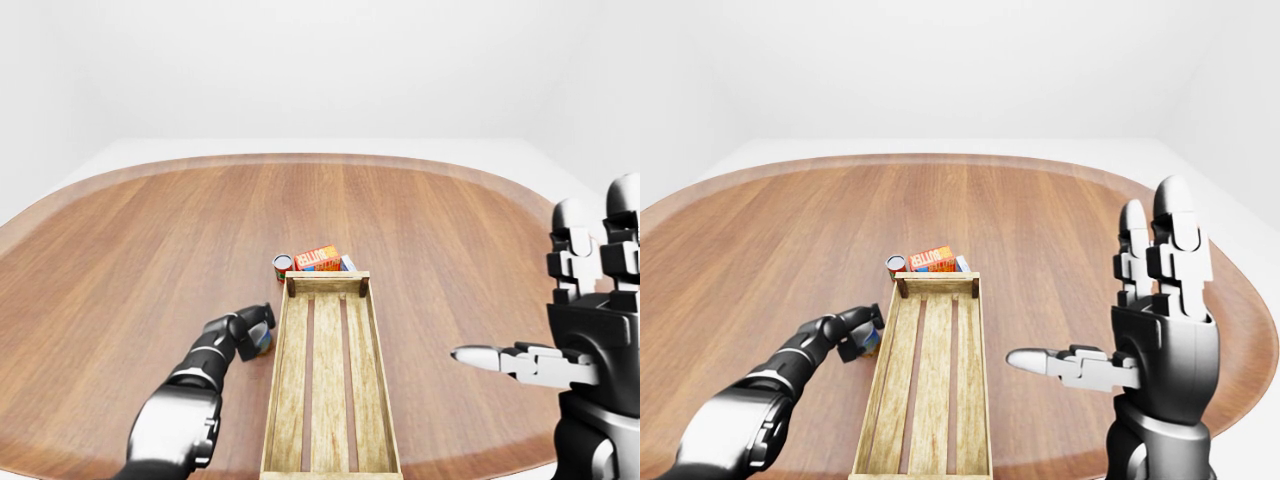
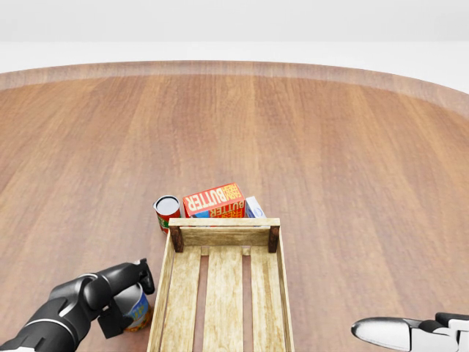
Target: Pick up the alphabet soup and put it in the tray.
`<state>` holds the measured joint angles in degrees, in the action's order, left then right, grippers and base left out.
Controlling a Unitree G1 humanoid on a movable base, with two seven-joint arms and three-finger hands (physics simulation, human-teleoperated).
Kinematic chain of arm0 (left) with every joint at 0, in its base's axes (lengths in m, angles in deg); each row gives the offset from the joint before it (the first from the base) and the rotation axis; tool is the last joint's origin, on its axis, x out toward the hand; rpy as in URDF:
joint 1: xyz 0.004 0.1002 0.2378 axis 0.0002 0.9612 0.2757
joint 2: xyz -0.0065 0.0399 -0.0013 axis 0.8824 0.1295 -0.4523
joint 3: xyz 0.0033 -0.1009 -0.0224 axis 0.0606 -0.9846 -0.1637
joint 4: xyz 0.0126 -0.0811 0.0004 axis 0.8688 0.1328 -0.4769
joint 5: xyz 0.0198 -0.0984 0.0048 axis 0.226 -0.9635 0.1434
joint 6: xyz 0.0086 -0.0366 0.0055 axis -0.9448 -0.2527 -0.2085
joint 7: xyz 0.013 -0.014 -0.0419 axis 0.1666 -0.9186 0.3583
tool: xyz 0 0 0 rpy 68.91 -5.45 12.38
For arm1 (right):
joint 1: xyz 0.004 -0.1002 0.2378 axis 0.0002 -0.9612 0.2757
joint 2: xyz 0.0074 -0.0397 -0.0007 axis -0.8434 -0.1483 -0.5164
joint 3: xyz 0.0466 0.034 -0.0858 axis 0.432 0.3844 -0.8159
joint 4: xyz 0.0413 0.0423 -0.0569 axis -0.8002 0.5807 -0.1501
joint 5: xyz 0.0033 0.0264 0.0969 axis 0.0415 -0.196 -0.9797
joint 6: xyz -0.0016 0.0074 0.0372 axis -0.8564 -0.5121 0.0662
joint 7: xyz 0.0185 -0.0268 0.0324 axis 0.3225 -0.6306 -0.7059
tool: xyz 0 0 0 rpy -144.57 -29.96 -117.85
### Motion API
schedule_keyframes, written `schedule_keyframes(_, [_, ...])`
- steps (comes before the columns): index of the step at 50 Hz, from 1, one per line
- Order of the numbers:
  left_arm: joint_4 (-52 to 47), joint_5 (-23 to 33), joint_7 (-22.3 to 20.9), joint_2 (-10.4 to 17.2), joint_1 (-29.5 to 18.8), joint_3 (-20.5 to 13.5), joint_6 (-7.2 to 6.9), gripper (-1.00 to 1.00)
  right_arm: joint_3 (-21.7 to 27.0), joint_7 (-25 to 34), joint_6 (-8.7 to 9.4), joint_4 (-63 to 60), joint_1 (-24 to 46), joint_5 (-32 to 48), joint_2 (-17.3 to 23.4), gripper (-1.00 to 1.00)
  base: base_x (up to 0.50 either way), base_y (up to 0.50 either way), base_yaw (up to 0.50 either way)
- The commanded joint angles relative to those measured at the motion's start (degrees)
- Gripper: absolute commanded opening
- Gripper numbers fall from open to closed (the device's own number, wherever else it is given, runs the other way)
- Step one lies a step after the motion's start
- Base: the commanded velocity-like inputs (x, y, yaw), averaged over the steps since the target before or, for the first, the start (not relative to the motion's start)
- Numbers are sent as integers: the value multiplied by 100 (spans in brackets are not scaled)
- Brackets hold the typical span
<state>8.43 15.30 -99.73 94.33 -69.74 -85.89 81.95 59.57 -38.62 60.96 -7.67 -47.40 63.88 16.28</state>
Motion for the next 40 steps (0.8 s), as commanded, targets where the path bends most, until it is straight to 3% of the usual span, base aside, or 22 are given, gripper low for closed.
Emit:
schedule_keyframes(1, [18,108,5,-31,60,16,0,-100,94,25,0,-50,-10,-63,-20,96,0,0,0])
schedule_keyframes(15, [-33,47,-157,93,49,-3,0,-100,18,-11,0,53,22,-5,-15,96,0,0,0])
schedule_keyframes(33, [-303,-447,-172,886,-98,-165,0,-100,-72,-28,0,2,-13,40,-12,97,0,0,0])
schedule_keyframes(40, [-750,-757,-465,1152,-312,-288,0,-100,-63,-24,0,-27,-23,19,-10,97,0,0,0])
